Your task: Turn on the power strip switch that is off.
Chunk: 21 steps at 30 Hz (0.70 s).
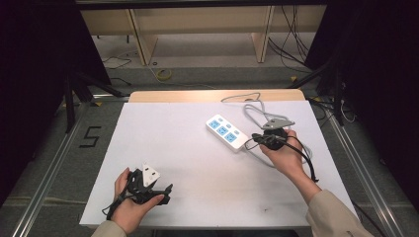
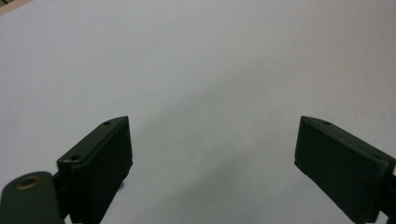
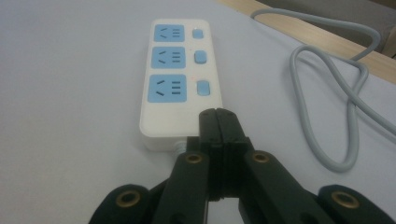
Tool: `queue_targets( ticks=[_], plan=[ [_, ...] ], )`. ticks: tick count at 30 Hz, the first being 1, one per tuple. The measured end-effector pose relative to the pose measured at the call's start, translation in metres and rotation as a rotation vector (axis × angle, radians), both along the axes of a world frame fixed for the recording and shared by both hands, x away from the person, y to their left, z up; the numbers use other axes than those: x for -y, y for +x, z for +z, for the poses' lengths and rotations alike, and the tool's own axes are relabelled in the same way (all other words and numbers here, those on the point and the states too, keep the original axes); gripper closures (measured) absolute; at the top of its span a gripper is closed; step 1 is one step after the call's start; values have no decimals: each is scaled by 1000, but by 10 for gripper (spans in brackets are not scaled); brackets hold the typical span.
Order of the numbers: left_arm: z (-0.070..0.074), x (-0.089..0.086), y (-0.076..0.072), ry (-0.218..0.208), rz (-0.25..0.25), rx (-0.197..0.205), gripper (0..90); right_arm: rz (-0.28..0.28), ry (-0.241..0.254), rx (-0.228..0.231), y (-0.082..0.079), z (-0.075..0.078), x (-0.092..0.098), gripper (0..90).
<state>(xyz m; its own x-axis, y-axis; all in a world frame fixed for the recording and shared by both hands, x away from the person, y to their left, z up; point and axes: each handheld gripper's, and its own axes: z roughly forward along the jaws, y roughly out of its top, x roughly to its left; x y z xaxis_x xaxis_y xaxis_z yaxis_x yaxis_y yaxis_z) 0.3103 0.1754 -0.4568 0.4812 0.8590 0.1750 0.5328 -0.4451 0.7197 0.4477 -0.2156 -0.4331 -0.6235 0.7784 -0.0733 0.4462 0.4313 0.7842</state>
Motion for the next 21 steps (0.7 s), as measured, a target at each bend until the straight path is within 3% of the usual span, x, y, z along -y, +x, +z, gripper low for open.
queue_targets(
  ticks=[21],
  plan=[
    [0,0,1,-8,-4,-16,116,8,-22,-22,26,1,-23,900]
  ],
)
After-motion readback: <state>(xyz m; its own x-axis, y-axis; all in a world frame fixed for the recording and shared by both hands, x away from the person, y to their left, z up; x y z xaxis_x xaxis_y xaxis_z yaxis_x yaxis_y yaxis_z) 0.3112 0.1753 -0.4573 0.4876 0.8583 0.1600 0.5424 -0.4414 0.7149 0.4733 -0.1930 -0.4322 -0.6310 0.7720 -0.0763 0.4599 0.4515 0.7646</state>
